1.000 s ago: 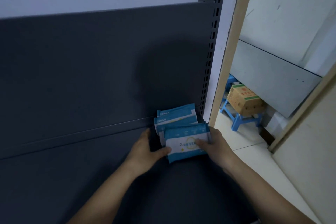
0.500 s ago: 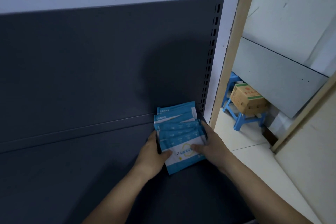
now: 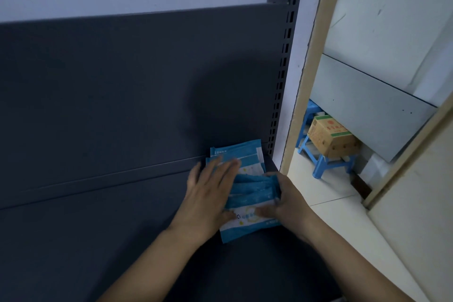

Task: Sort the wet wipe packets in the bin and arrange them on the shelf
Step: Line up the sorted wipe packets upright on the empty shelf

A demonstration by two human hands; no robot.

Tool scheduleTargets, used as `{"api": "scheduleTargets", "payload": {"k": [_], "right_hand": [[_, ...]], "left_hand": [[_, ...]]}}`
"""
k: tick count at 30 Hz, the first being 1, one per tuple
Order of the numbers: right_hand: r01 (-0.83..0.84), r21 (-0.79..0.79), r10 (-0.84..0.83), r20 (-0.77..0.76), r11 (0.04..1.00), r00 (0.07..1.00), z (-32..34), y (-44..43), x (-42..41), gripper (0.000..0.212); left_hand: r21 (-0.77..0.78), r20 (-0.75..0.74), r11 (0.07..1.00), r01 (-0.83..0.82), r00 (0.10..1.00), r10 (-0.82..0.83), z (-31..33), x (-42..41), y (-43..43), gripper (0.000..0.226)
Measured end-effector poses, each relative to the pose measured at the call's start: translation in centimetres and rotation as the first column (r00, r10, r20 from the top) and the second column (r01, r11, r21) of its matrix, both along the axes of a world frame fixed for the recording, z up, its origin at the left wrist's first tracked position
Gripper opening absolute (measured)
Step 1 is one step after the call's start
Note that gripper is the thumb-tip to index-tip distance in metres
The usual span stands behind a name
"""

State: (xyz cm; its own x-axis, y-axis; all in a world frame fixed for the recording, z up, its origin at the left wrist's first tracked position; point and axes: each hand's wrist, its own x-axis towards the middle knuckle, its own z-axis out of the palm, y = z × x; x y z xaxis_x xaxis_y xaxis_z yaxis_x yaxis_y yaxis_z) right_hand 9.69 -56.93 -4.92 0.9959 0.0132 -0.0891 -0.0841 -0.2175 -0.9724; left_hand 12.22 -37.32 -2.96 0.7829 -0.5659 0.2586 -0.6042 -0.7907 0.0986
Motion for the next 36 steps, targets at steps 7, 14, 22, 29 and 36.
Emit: {"api": "scheduleTargets", "payload": {"k": [7,14,22,29,36], "right_hand": [[-0.043,0.009,0.042,0.102,0.999,0.994,2.3,-0.5,-0.9,0.066],[0.092,0.025,-0.095,0.210,0.995,0.973,3.3,0.1,-0.5,0.087],[-0.058,0.122,0.055,0.027,0.991,0.998,2.5,1.9,-0.7,0.046],[-0.197,-0.439,0.231,0.025,0.877,0.973,4.7,0.4,0.6,0.042],[-0.227,-0.956,0.516,-0.101,0.188,0.850,5.6,2.1,2.5,0.066]], "left_hand": [[0.007,-0.255,0.998,0.056,0.966,-0.052,2.7,0.8,-0.8,0.088],[-0.416,-0.587,0.887,-0.199,0.804,-0.095,1.3,1.4,0.0,0.053],[-0.717,-0.679,0.473,-0.512,0.667,-0.308,-0.6,-0.8,-1.4,0.044],[-0.543,-0.635,0.702,-0.461,0.772,0.015,-0.9,0.4,1.3,0.058],[-0.524,-0.615,0.691,-0.497,0.783,0.097,-1.5,0.2,2.5,0.085]]}}
